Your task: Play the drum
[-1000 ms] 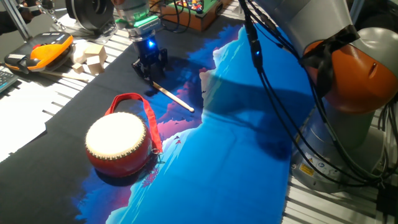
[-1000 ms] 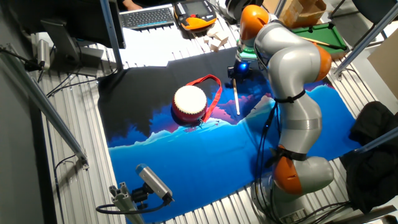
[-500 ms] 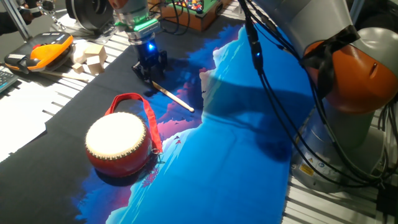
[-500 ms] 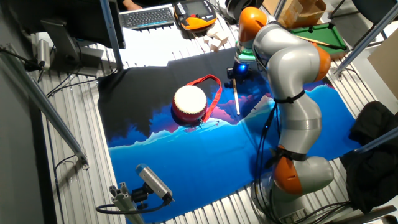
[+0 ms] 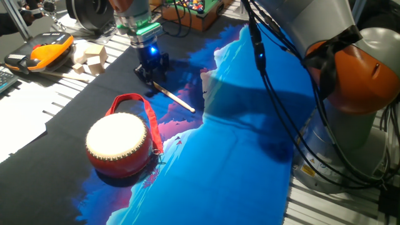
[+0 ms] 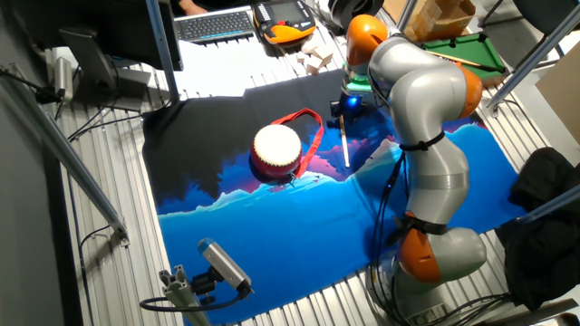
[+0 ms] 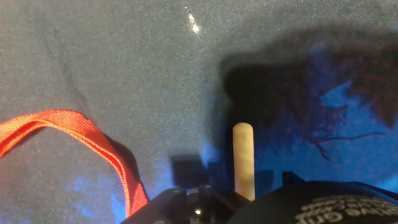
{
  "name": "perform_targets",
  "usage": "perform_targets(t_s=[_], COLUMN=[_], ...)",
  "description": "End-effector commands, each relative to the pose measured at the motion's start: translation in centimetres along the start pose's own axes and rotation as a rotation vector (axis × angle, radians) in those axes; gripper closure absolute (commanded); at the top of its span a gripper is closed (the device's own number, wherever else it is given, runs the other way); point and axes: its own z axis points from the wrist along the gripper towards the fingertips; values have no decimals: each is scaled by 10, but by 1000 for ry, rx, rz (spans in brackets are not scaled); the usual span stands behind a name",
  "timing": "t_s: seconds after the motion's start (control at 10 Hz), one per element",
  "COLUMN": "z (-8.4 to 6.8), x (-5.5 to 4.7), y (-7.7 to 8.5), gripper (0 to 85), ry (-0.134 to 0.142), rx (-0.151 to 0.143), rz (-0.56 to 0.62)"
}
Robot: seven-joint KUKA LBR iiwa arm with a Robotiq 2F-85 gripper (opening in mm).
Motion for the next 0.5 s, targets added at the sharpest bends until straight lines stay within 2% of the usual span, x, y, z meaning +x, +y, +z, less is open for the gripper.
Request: perform_targets(t_s=[0.0, 0.4], z=[1, 9], x=[1, 4], y=[0, 0], gripper=[340, 340], ry=[0, -24], rx=[0, 7], rz=[0, -5])
